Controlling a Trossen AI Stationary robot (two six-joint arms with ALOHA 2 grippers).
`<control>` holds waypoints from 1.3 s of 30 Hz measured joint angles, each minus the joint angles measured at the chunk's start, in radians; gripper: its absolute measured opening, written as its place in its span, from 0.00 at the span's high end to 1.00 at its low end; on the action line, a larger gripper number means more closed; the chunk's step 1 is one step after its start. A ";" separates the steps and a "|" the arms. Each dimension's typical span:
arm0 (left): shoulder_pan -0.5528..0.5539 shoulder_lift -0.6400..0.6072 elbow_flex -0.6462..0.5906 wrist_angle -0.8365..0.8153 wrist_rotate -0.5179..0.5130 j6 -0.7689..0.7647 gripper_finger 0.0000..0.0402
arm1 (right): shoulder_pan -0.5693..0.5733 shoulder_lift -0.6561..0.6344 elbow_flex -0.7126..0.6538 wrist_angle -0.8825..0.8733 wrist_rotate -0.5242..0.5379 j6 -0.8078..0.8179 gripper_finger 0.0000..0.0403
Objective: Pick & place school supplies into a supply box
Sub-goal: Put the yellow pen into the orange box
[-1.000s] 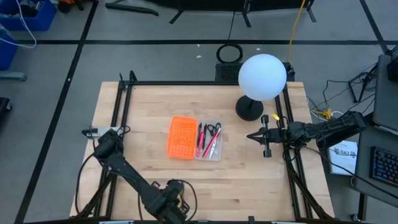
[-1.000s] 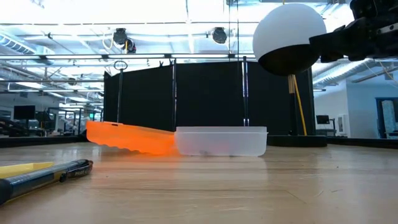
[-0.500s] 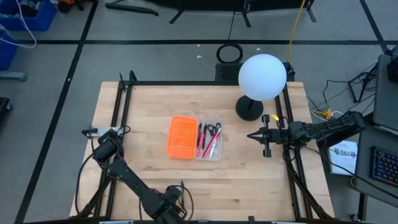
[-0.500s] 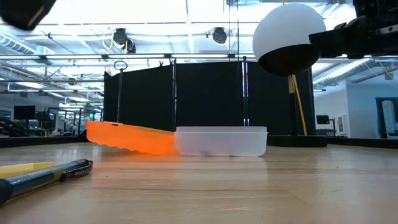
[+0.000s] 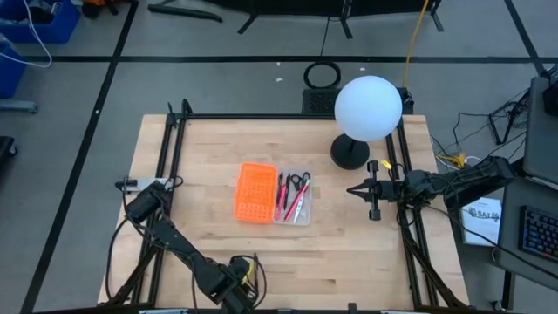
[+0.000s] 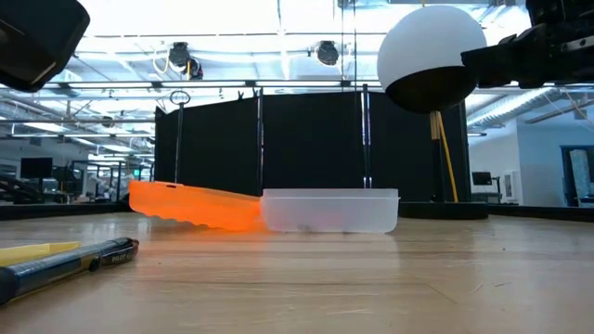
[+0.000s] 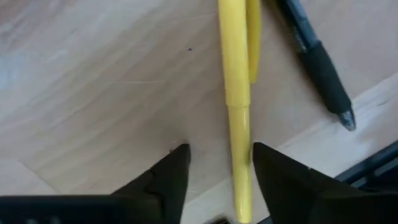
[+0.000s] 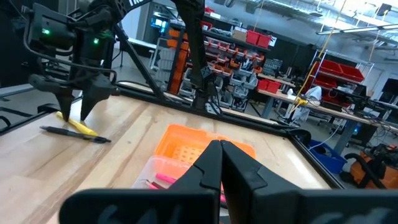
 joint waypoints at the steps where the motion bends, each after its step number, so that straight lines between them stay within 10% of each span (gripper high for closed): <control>1: 0.002 0.000 0.000 -0.002 0.000 0.000 0.56 | 0.000 0.000 0.000 0.000 0.000 0.000 1.00; 12: 0.021 0.001 -0.003 -0.063 0.050 0.024 0.94 | 0.000 0.000 0.000 -0.029 0.000 0.030 1.00; 29: 0.030 0.007 0.029 -0.105 0.033 0.076 0.93 | 0.000 0.000 0.000 -0.030 0.000 0.057 1.00; 39: 0.094 -0.085 0.272 -0.476 -0.174 0.087 0.93 | 0.000 0.001 0.000 -0.021 0.000 0.036 1.00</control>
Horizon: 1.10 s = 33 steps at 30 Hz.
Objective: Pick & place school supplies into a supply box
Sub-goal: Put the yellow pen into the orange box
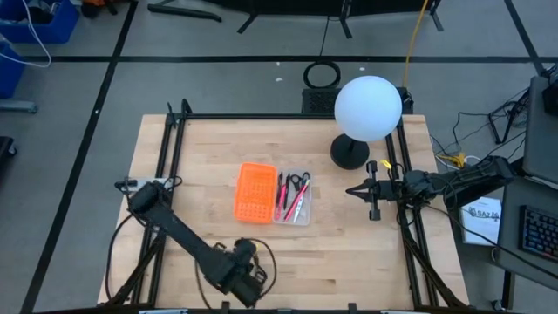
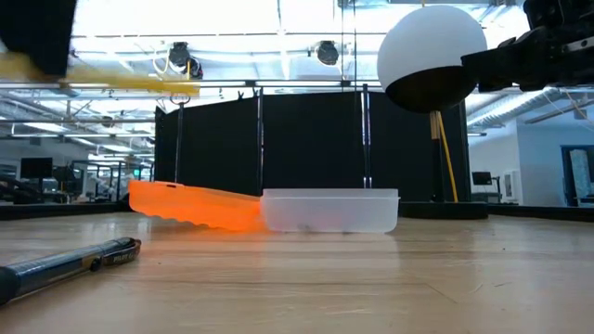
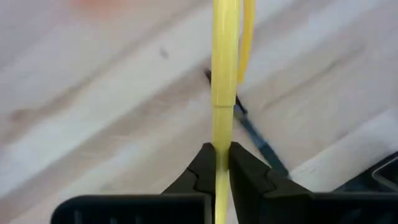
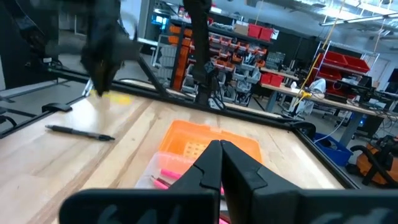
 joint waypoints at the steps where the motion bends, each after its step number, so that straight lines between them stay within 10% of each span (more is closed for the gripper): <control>1: 0.014 -0.017 0.017 -0.010 -0.015 -0.006 0.93 | 0.000 0.000 0.000 0.000 0.000 -0.002 1.00; 11: 0.318 -0.058 0.128 0.126 -0.021 0.241 0.94 | 0.000 0.001 0.000 0.022 0.000 -0.064 1.00; 33: 0.674 -0.056 -0.209 0.493 0.224 0.421 0.94 | 0.000 0.000 0.000 0.003 0.004 -0.138 1.00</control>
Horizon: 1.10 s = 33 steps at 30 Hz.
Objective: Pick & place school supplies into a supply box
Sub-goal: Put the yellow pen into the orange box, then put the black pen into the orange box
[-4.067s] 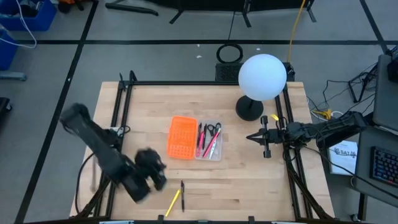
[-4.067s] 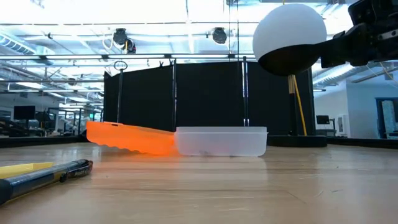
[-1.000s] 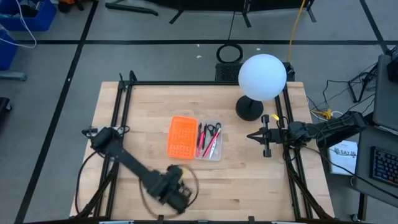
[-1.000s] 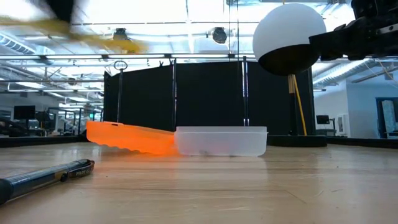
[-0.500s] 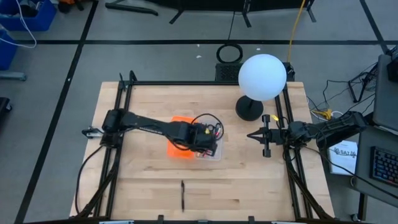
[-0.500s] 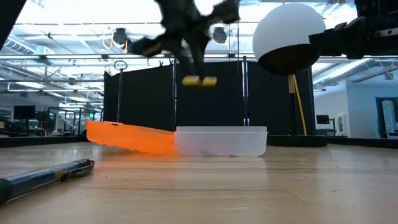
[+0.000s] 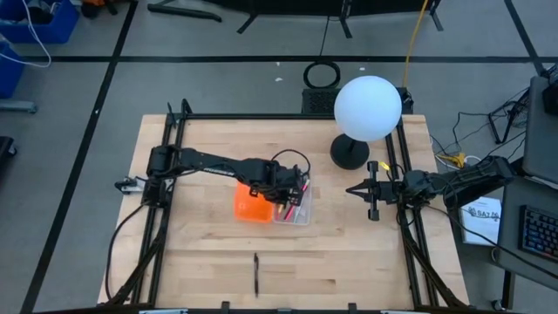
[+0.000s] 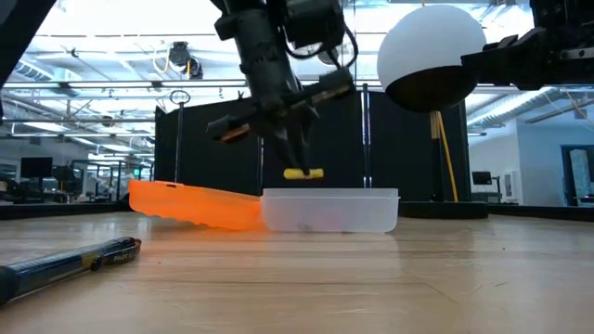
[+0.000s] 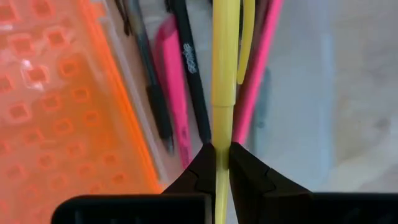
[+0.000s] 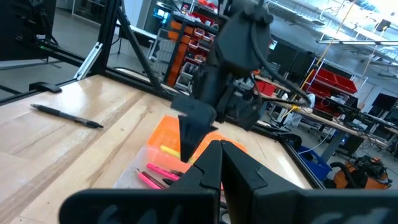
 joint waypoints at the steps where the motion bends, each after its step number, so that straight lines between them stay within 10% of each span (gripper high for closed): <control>1: 0.002 0.004 0.000 -0.001 -0.002 0.004 0.94 | 0.000 0.000 0.000 0.000 0.000 0.000 1.00; 28: 0.021 0.071 -0.002 0.114 0.061 0.031 0.79 | 0.000 0.000 0.000 -0.004 -0.004 0.030 1.00; 33: 0.020 0.055 -0.001 0.152 0.178 0.271 0.79 | 0.000 0.000 0.000 -0.004 -0.004 0.030 1.00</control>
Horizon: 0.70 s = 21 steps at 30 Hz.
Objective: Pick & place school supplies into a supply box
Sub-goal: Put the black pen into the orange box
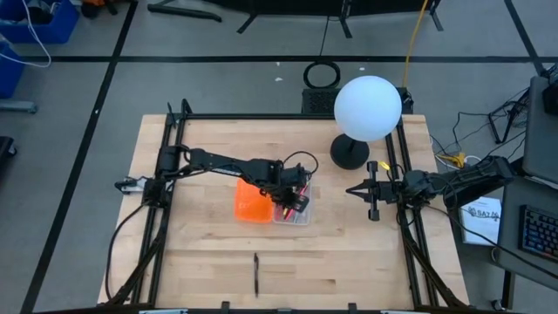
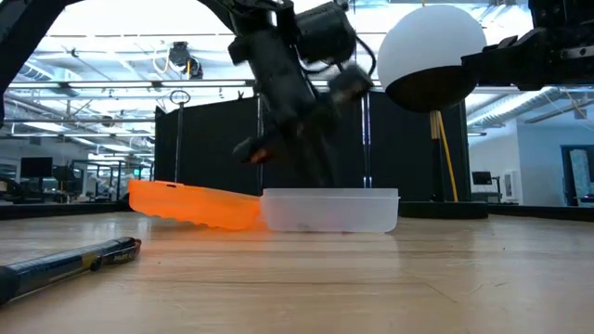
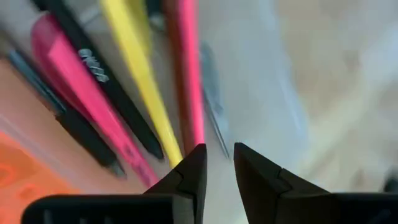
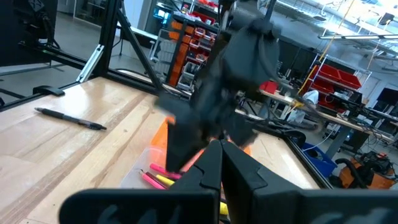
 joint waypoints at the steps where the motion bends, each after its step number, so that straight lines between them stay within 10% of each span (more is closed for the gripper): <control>1: 0.002 -0.018 0.000 -0.006 0.013 0.069 0.79 | 0.000 0.000 0.000 -0.001 0.000 0.000 1.00; 11: -0.015 -0.459 0.001 -0.094 -0.472 0.794 0.90 | 0.000 0.000 0.000 -0.018 -0.002 0.075 1.00; 17: -0.050 -0.750 -0.136 0.004 -0.365 1.250 0.98 | 0.000 0.000 0.000 -0.017 -0.002 0.050 1.00; 21: -0.074 -0.939 -0.329 0.036 -0.402 1.248 0.99 | 0.000 0.000 0.000 -0.017 -0.002 0.049 1.00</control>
